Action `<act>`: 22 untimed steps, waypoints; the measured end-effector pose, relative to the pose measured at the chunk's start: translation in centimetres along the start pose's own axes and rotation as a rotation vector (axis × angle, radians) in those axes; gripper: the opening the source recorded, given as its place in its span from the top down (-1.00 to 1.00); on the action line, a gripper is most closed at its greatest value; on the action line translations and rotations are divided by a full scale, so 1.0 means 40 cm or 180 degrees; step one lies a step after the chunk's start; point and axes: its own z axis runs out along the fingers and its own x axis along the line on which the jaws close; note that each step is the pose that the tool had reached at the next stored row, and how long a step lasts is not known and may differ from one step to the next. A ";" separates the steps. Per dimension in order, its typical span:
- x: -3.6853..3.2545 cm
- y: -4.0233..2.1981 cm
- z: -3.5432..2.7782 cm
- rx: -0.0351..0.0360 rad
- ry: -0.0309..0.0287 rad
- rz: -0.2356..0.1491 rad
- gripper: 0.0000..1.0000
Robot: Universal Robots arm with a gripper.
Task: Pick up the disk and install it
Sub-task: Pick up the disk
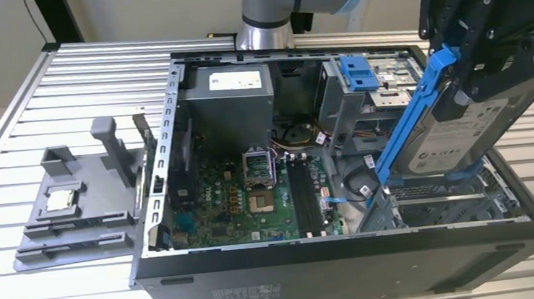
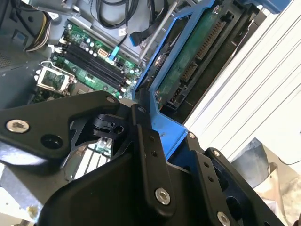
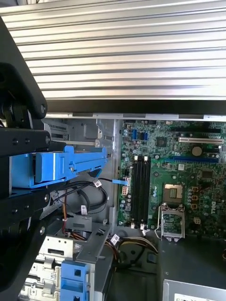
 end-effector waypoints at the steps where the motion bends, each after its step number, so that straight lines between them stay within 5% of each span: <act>1: 0.001 0.000 0.002 0.0001 -0.0001 0.0000 1.00; 22: 0.003 -0.019 0.021 0.0004 -0.0012 0.0001 1.00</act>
